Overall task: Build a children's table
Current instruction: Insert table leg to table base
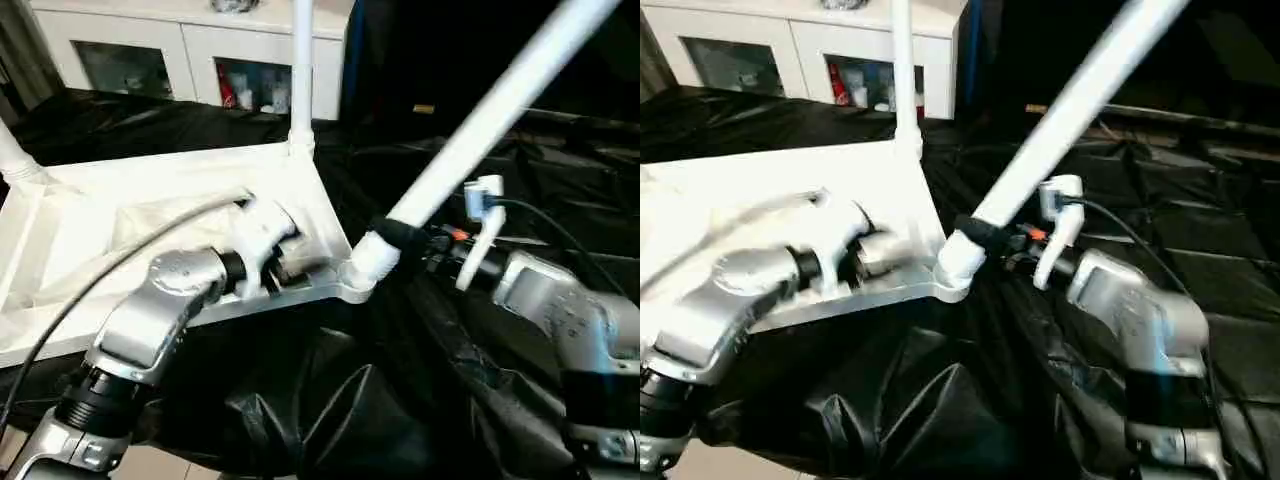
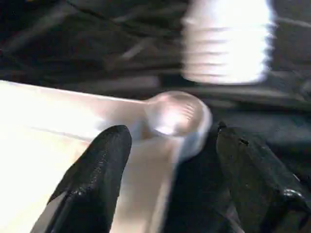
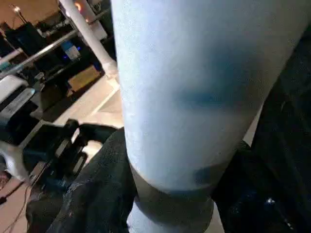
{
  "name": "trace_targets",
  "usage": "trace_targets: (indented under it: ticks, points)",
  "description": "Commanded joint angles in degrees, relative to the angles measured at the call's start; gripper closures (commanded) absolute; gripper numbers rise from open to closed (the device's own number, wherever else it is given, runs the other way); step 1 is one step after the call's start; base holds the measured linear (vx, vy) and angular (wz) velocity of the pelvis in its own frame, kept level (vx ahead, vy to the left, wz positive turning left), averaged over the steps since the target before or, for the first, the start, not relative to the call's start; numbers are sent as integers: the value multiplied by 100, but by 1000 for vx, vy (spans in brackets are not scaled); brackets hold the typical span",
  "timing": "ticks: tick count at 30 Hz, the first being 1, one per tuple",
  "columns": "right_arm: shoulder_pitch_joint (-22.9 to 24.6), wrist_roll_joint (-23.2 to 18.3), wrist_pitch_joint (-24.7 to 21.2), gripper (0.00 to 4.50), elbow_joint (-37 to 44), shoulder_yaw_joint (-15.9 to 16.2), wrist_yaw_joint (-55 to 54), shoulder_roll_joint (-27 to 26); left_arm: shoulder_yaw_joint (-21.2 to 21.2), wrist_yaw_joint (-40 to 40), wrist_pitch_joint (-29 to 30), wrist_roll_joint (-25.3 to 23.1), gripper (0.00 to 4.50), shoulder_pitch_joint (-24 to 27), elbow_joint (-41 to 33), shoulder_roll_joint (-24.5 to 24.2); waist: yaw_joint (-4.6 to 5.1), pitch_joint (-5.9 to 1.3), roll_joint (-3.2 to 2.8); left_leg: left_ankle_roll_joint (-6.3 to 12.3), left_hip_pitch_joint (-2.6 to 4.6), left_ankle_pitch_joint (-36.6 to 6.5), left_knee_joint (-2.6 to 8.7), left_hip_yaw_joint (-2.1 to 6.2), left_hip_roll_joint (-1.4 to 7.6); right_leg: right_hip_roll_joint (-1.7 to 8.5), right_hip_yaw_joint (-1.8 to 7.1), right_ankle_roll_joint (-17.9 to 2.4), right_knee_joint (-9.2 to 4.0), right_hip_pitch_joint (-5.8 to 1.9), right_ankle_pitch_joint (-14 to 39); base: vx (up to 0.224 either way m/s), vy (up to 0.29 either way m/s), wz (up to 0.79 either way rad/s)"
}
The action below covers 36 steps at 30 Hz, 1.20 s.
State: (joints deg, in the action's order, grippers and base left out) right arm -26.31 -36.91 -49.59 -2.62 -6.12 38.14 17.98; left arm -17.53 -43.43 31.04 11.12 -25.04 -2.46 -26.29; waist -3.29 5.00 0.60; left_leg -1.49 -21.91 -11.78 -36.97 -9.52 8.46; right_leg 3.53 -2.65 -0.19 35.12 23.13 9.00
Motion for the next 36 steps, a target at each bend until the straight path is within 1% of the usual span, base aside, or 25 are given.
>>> trace_targets:
  ticks: [1,3,5,6,8,9,10,12,13,14,15,16,18,21,22,25,26,27,28,29,31,32,33,35,36]
  points:
    - [-155,82,115,263,-36,53,43,58,-151,-64,-133,-173,161,-75,257,20,14,-443,57,-222,119,-1270,555,160,392,524,256,-951,-465,-207,2553,0,0,0]
    - [-190,165,198,263,-95,117,39,69,-204,-138,-182,-196,173,-133,427,35,10,-456,55,-230,135,-1278,547,152,392,527,258,-854,-485,-188,2664,0,0,0]
    - [-219,272,282,263,-143,172,24,62,-252,-150,-234,-286,195,-211,627,41,12,-461,50,-231,130,-1260,556,154,396,513,251,-851,-489,-180,2611,0,0,0]
    - [-264,449,436,263,-188,291,25,54,-338,-326,-355,-403,204,-328,946,-13,6,-462,41,-234,145,-1291,553,151,391,510,249,-844,-503,-161,2610,0,0,0]
    - [-281,513,520,263,-218,351,34,51,-380,-422,-416,-439,214,-368,1064,-58,6,-477,43,-258,134,-1271,560,157,401,523,254,-871,-476,-191,2492,0,0,0]
    - [-322,571,598,263,-255,377,-35,21,-357,-498,-531,-422,236,-426,1255,-61,1,-481,34,-248,123,-1224,561,158,402,526,256,-912,-460,-200,2400,0,0,0]
    - [-329,583,614,263,-261,384,-44,16,-354,-517,-568,-420,236,-439,1300,-61,0,-490,35,-239,129,-1177,553,148,402,523,257,-968,-453,-191,2285,0,0,0]
    - [-359,627,677,263,-290,409,-63,-1,-356,-638,-760,-426,244,-503,1533,-60,-8,-505,15,-229,127,-1092,553,145,405,517,260,-1050,-418,-207,2045,0,0,0]
    - [-382,660,739,263,-316,423,-86,-19,-363,-691,-954,-491,264,-597,1812,-55,-12,-508,23,-205,121,-1056,551,135,403,513,264,-1067,-423,-211,1943,0,0,0]
    - [-382,662,742,263,-317,424,-86,-20,-361,-701,-965,-490,264,-603,1829,-53,-12,-508,23,-205,121,-1056,551,135,403,513,264,-1067,-423,-211,1943,0,0,0]
    - [-391,682,777,263,-333,437,-80,-31,-340,-849,-1104,-472,282,-672,2029,-34,-26,-523,20,-198,131,-971,545,127,409,522,265,-1139,-394,-221,1761,0,0,0]
    - [-393,689,787,263,-336,442,-77,-35,-335,-907,-1145,-460,286,-690,2082,-31,-32,-533,3,-179,127,-879,543,123,408,520,264,-1201,-376,-230,1595,0,0,0]
    - [-382,824,892,263,-352,528,-59,16,-372,-1183,-1210,-476,303,-821,2310,-49,-37,-536,0,-178,127,-829,540,117,409,520,262,-1241,-368,-233,1509,0,0,0]
    - [-385,891,948,263,-356,583,-35,24,-408,-1309,-1310,-521,332,-894,2446,-59,-34,-539,-21,-176,126,-808,542,119,420,521,260,-1326,-344,-245,1359,0,0,0]
    - [-384,936,975,263,-356,625,-31,37,-410,-1327,-1312,-519,339,-899,2460,-59,-36,-542,-18,-173,127,-806,541,118,424,529,263,-1349,-336,-252,1328,0,0,0]
    - [-388,1407,1301,263,-402,1014,-58,150,-436,-1477,-1401,-551,369,-962,2626,-54,-31,-528,-26,-204,133,-914,544,112,423,530,267,-1366,-348,-248,1424,0,0,0]
    - [-410,1452,1316,263,-429,1048,-99,127,-435,-1512,-1437,-564,375,-980,2672,-51,-25,-513,-14,-258,138,-1045,550,111,418,541,272,-1309,-384,-240,1685,0,0,0]
    - [-456,1400,1277,263,-446,1012,-127,52,-420,-1533,-1454,-569,375,-995,2703,-48,-23,-515,-15,-256,137,-1069,549,118,420,546,273,-1304,-383,-247,1727,0,0,0]
    - [-459,1397,1276,263,-447,1010,-128,48,-419,-1534,-1454,-569,393,-996,2705,-48,-25,-517,-17,-254,134,-1082,551,124,424,550,274,-1296,-385,-251,1753,0,0,0]
    - [-492,1417,1284,263,-463,1018,-132,22,-412,-1553,-1458,-580,393,-1007,2724,-48,-20,-513,-10,-249,142,-1118,553,123,431,540,274,-1278,-392,-233,1793,0,0,0]
    - [-546,1481,1315,263,-509,1093,-73,2,-469,-1656,-1550,-683,413,-1026,2769,-96,-16,-506,1,-257,148,-1185,561,133,436,539,269,-1242,-402,-227,1917,0,0,0]
    - [-551,1488,1320,263,-514,1104,-65,2,-476,-1673,-1563,-694,424,-1027,2773,-102,-18,-503,-7,-258,152,-1208,562,135,438,544,270,-1230,-408,-224,1955,0,0,0]
    - [-585,1519,1347,263,-566,1185,9,-7,-561,-1803,-1554,-751,424,-997,2726,-176,-10,-500,9,-268,152,-1235,566,137,442,546,270,-1216,-404,-222,2005,0,0,0]
    - [-611,1556,1394,263,-625,1226,30,-30,-576,-1842,-1569,-773,448,-980,2710,-199,-7,-504,-9,-278,147,-1213,571,138,447,548,275,-1212,-395,-215,1944,0,0,0]
    - [-633,1577,1424,263,-660,1263,72,-35,-569,-1842,-1579,-785,450,-988,2719,-199,-3,-509,20,-272,148,-1186,569,132,448,545,274,-1228,-392,-217,1884,0,0,0]
